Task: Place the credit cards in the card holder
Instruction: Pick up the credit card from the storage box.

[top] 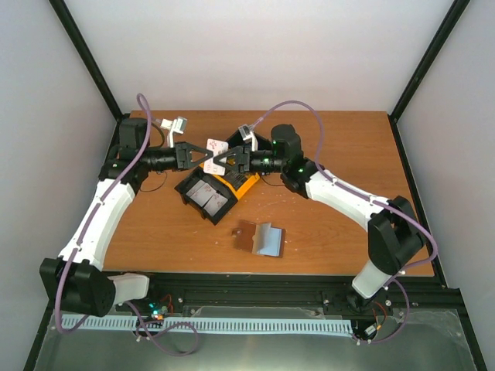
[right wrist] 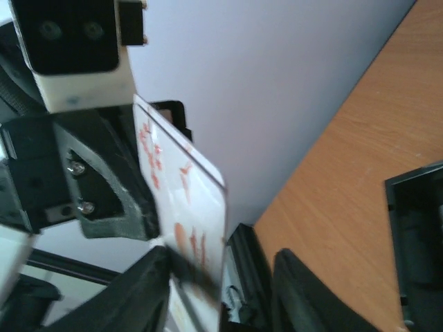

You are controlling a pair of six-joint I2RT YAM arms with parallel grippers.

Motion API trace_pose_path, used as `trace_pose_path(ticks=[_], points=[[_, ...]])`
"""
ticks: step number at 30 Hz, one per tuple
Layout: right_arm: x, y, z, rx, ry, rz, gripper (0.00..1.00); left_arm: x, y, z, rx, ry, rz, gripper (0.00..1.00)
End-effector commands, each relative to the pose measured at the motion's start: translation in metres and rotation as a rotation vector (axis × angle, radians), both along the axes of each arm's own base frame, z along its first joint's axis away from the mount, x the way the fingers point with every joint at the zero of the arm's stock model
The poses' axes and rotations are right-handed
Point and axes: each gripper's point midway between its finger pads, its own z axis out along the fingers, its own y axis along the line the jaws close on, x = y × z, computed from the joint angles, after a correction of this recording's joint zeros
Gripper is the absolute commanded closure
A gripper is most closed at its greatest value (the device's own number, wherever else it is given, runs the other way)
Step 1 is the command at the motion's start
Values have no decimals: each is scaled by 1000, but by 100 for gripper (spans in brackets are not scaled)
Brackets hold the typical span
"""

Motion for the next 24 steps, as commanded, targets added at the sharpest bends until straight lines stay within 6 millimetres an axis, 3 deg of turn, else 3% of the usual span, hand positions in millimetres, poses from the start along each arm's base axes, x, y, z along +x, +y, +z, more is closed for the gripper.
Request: trace_pose_path(ticks=[1, 4, 7, 11, 15, 24], points=[[-9, -7, 32, 92, -33, 9, 68, -16, -3, 28, -82, -42, -64, 99], [-12, -14, 44, 145, -43, 4, 83, -19, -1, 27, -82, -43, -59, 95], [-17, -21, 56, 198, -56, 25, 95, -21, 2, 28, -84, -49, -53, 75], [-29, -24, 68, 230, -84, 83, 97, -25, 1, 28, -98, -51, -64, 61], [-35, -27, 75, 243, -99, 111, 97, -25, 1, 26, -103, -45, -67, 61], [-34, -38, 71, 255, -84, 119, 97, -31, 5, 44, -167, -94, -86, 74]])
